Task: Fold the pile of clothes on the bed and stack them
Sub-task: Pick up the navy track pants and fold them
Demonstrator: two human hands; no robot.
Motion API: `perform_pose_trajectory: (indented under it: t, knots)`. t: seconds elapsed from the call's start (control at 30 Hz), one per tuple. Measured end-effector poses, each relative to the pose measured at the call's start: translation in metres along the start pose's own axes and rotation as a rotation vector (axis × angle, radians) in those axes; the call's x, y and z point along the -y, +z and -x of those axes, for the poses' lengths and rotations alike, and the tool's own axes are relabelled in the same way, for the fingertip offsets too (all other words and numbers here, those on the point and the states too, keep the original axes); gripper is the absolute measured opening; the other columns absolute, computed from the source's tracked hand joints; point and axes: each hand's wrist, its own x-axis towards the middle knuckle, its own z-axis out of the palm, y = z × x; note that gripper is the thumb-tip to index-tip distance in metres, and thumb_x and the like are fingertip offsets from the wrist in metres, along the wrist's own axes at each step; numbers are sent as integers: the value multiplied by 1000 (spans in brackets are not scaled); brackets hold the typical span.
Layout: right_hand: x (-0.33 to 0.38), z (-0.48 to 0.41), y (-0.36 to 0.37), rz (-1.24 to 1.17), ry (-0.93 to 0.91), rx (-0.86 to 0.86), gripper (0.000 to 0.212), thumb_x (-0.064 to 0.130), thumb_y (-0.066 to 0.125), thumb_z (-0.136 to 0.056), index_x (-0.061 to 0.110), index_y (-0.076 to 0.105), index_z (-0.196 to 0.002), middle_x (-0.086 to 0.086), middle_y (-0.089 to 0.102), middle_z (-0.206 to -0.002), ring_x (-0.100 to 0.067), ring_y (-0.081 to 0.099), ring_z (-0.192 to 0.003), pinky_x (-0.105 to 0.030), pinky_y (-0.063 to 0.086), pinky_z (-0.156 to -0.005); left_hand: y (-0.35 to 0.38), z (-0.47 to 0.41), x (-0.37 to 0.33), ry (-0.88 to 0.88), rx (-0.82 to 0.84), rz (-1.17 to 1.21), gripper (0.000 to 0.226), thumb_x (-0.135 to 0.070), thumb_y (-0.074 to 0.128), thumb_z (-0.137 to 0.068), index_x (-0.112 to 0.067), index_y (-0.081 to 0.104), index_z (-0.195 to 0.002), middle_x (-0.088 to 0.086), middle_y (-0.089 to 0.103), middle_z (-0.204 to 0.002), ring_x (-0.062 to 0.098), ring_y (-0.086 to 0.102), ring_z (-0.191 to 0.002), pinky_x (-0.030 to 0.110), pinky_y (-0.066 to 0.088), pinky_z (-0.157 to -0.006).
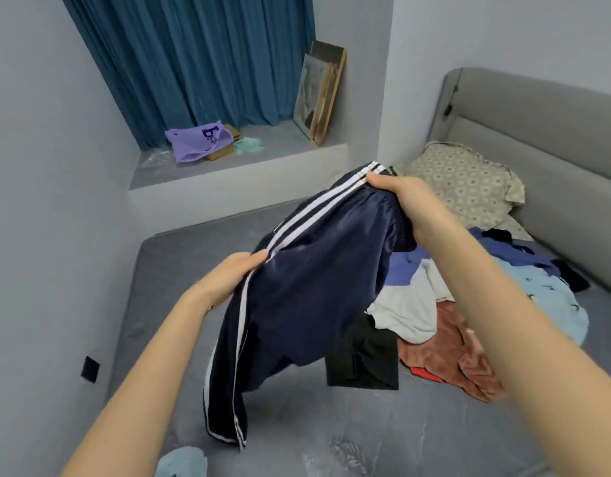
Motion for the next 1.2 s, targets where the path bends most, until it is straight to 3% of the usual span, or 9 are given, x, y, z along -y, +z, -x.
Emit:
perform_pose_trajectory:
  t: [0.1, 0.27, 0.33, 0.43, 0.6, 0.73, 0.87, 1.07, 1.2]
  knots:
    - [-34, -13, -35, 140, 18, -64, 27, 27, 72, -84, 9, 57, -71, -1, 68, -63, -16, 65, -59, -22, 46, -59, 48, -39, 25, -56, 29, -221, 36, -41, 46, -98, -14, 70, -94, 0, 73, -96, 16, 68, -91, 26, 50, -84]
    - [-88, -47, -105, 287, 96, -165, 33, 34, 69, -85, 4, 62, -73, -8, 67, -73, -20, 61, -64, -28, 42, -62, 133, -107, 62, -84, 89, -231, 35, -34, 44, -100, -16, 62, -76, -9, 64, -72, 3, 57, -63, 9, 42, -57]
    - [-115, -65, -129, 393, 90, -171, 43, 38, 66, -87, -6, 67, -89, -16, 70, -85, -20, 60, -70, -31, 39, -64, 160, -141, 83, -62, 54, -274, 36, -31, 45, -100, -12, 52, -70, -4, 51, -64, 9, 43, -58, 15, 35, -51]
    - [-162, -95, -157, 527, 89, -176, 51, 41, 63, -88, -10, 63, -90, -23, 66, -89, -18, 54, -69, -31, 34, -60, 194, -187, 121, -97, 43, -306, 37, -30, 47, -99, -11, 46, -67, 2, 44, -65, 14, 38, -63, 26, 31, -57]
    - [-251, -160, -212, 689, 131, -262, 46, 39, 64, -89, 20, 41, -54, 6, 43, -51, -8, 39, -51, -23, 27, -47, 252, -266, 186, -167, -62, -164, 23, -23, 51, -98, -11, 64, -85, 2, 64, -81, 9, 52, -74, 20, 41, -65]
    - [-324, -210, -259, 764, 157, -321, 43, 43, 61, -90, 13, 46, -62, 5, 45, -57, -8, 42, -54, -25, 31, -51, 291, -326, 233, -163, -177, -112, 29, -29, 54, -96, -4, 67, -90, 9, 66, -84, 12, 55, -76, 32, 43, -72]
    - [-387, -252, -296, 773, 207, -345, 42, 44, 57, -92, 8, 51, -73, 2, 49, -62, -13, 44, -58, -25, 31, -51, 322, -380, 266, -165, -231, -159, 34, -33, 55, -95, -13, 53, -67, -4, 50, -64, 7, 44, -61, 29, 35, -63]
    - [-437, -301, -323, 843, 248, -437, 37, 48, 53, -93, 12, 51, -83, -1, 54, -77, -27, 53, -82, -34, 36, -69, 337, -417, 310, -118, -357, -229, 18, -27, 58, -93, -19, 63, -108, -2, 65, -103, 20, 58, -101, 43, 45, -97]
    - [-446, -325, -330, 994, 281, -493, 41, 47, 54, -91, 8, 58, -103, -15, 61, -109, -37, 53, -106, -46, 40, -91, 326, -397, 335, -95, -389, -316, 35, -19, 56, -95, -14, 55, -130, 5, 57, -129, 20, 48, -123, 37, 36, -108]
